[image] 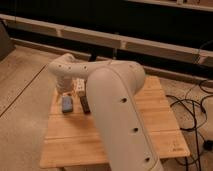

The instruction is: Wipe the white sponge on the table

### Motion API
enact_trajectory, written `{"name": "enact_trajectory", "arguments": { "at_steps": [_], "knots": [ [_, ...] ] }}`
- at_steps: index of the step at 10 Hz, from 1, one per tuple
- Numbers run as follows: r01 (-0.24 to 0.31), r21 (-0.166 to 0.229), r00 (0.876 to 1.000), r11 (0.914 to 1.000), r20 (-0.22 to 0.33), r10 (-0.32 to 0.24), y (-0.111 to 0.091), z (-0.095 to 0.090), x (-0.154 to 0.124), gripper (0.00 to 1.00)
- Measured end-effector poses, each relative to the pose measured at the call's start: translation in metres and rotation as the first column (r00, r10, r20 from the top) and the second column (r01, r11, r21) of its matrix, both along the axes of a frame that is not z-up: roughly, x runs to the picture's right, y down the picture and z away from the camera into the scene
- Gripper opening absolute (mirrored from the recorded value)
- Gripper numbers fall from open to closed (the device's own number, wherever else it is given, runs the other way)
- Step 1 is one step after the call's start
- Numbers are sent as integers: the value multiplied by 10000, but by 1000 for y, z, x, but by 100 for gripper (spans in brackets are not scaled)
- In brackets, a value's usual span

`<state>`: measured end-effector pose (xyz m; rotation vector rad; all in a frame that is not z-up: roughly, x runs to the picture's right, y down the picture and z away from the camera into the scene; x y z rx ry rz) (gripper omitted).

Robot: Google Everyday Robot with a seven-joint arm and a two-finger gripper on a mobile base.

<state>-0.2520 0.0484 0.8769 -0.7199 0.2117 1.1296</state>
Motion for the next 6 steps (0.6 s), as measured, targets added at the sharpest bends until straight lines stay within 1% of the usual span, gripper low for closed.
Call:
{"name": "enact_trajectory", "arguments": {
  "at_steps": [1,4,5,6],
  "knots": [
    [2,-8,10000,10000,35,-2,-1,3,-2,65],
    [53,-53,10000,10000,-19,-53,0,2,2,65],
    [95,-133,9999,9999,-95,-96,3,2,6,65],
    [91,-353,9997,9993,-216,-99,9,7,11,65]
  ]
}}
